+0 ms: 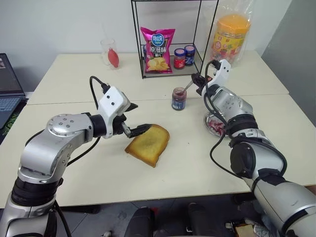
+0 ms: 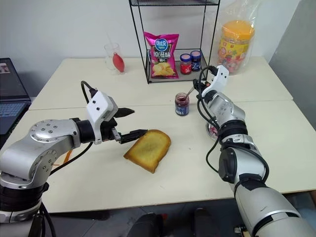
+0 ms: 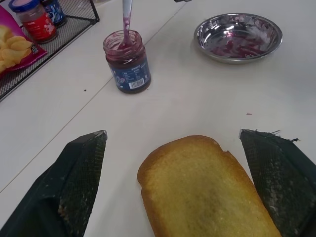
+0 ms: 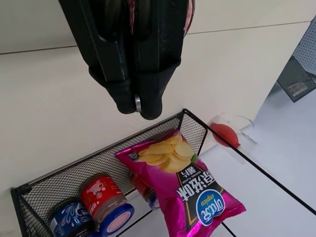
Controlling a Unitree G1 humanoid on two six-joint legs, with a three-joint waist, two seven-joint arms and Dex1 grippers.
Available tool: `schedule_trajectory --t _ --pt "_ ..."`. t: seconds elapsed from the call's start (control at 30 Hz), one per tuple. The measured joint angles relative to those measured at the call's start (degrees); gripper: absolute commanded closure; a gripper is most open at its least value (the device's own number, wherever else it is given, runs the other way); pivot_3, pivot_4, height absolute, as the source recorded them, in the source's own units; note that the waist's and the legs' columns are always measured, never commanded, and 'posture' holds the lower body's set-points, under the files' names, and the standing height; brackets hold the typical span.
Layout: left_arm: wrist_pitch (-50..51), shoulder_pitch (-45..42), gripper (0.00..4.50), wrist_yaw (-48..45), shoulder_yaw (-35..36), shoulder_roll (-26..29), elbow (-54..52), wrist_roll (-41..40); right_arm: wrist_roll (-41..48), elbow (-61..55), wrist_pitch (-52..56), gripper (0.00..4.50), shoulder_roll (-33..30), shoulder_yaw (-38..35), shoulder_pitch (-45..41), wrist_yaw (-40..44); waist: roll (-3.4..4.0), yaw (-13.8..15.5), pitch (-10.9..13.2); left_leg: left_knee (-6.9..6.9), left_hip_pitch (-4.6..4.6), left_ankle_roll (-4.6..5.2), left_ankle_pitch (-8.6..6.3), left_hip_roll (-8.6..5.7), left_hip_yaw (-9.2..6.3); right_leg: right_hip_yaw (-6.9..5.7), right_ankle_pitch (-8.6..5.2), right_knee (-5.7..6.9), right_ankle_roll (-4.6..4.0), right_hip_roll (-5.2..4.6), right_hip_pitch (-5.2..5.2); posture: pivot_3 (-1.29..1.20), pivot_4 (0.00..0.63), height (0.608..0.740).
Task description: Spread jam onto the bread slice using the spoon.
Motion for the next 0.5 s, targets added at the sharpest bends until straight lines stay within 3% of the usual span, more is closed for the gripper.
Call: schedule_trajectory --t 0.5 --pt "-0.1 0.0 0.00 0.0 -0.1 0.0 0.1 0.1 3.9 0.0 1.4 4.47 0.0 -3.7 -0.1 -2.4 0.00 0.0 0.0 -0.01 -0.01 0.00 0.00 0.00 0.00 -0.01 0.00 -0.01 0.00 0.00 0.00 0.00 0.150 0.740"
